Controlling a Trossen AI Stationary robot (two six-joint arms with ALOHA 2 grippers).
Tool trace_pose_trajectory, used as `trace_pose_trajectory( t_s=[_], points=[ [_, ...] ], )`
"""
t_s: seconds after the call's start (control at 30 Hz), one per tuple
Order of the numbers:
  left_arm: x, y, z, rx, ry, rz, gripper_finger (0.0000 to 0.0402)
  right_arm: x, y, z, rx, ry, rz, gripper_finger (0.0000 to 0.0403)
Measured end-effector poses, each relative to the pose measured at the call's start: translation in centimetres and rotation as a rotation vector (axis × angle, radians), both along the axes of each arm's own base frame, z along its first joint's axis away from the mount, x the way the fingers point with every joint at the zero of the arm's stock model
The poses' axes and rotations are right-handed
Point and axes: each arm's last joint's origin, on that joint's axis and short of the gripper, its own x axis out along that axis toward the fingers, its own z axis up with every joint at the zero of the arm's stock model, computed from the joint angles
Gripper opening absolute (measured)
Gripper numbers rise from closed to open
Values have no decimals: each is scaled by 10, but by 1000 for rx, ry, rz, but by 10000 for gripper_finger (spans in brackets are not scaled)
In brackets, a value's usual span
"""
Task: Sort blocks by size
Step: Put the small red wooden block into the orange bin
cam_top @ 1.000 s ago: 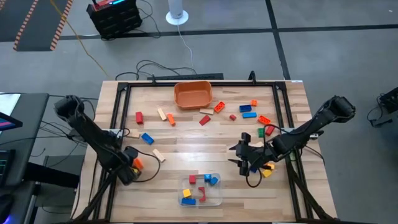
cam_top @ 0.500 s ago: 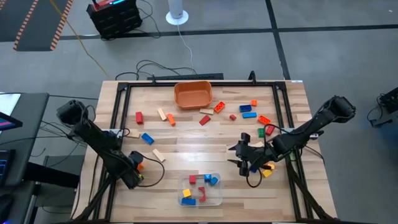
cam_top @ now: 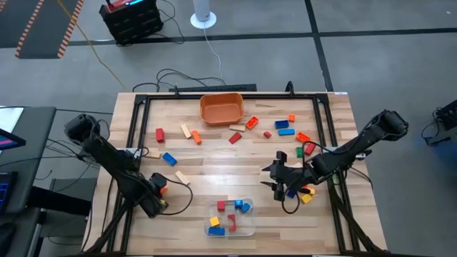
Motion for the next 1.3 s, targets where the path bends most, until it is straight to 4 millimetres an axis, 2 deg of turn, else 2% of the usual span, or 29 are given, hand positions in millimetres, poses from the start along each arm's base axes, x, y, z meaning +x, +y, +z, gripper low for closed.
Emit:
trace_pose_trajectory(
  t_s=[0.23, 0.37, 0.47, 0.57, 0.83, 1.13, 1.3],
  points=[
    [15, 2, 24, -61, -87, -1, 60, 0, 0, 0, 5, 0, -2, 255],
    [19, -1, 30, -72, -95, -167, 59, 0, 1, 0, 5, 0, 2, 255],
    [18, 0, 30, -58, -80, -281, 74, 0, 0, 0, 3, 1, 1, 255],
    [13, 0, 25, -125, -9, -360, 92, 1, -1, 0, 2, 1, -2, 255],
    [1, 7, 2, -180, 109, -374, 117, -1, 2, 0, 7, -1, 8, 255],
    [2, 8, 2, -158, 96, -479, 213, 1, -1, 0, 5, -4, -4, 255],
    [3, 16, 2, -92, 110, -485, 240, 0, 1, 0, 6, -5, 8, 255]
  ],
)
